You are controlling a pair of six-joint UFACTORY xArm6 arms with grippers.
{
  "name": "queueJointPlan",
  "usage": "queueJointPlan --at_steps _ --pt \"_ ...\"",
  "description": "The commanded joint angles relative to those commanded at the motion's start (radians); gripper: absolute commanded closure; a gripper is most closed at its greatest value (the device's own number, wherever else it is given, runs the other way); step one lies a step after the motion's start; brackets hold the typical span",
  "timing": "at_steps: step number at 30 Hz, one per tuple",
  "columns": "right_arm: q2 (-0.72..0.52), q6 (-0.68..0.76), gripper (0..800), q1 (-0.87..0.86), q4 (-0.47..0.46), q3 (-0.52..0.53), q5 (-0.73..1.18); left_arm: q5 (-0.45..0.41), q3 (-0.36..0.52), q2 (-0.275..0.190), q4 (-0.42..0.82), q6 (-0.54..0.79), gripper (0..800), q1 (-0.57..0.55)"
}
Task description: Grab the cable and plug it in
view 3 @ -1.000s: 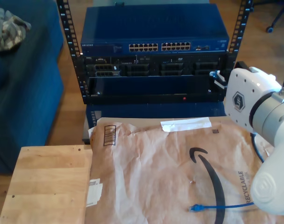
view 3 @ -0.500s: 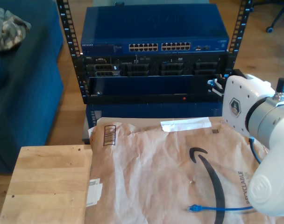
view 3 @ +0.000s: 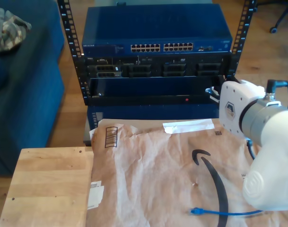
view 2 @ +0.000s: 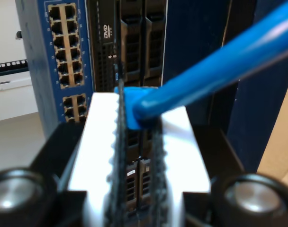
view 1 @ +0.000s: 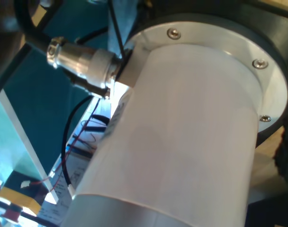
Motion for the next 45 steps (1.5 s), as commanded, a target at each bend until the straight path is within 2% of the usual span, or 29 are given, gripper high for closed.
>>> queueJointPlan --at_steps 5,16,18,22,25,27,30,37,39,45 --pt "0.012 0.002 799 0.002 0.000 -0.011 0.002 -0.018 0.006 -0.009 0.000 0.031 0 0.023" --pt "0.012 0.002 799 0.002 0.000 -0.009 0.003 -0.080 0.040 -0.034 0.000 0.207 0 0.083" --pt "0.012 0.002 799 0.002 0.000 -0.008 0.003 -0.123 0.068 -0.034 0.000 0.232 0 0.100" --pt "0.014 0.002 799 0.000 0.000 -0.003 0.005 -0.261 0.150 -0.034 0.000 0.250 0 0.126" --pt "0.015 0.002 799 0.002 0.000 0.000 0.006 -0.315 0.172 -0.034 -0.002 0.250 0 0.140" --pt "0.031 0.002 799 0.000 0.000 -0.009 0.006 -0.321 0.176 -0.029 0.000 0.253 1 0.160" --pt "0.044 0.002 799 0.000 0.000 -0.043 0.009 -0.328 0.175 0.015 0.000 0.281 0 0.160" --pt "0.104 0.002 800 0.008 -0.006 -0.049 0.009 -0.328 0.175 0.017 -0.002 0.285 0 0.161" --pt "0.137 0.002 800 0.006 -0.005 -0.092 0.008 -0.328 0.175 0.017 -0.002 0.285 0 0.161" --pt "0.141 0.002 800 0.017 0.000 -0.106 0.008 -0.328 0.175 0.017 -0.002 0.285 0 0.161"
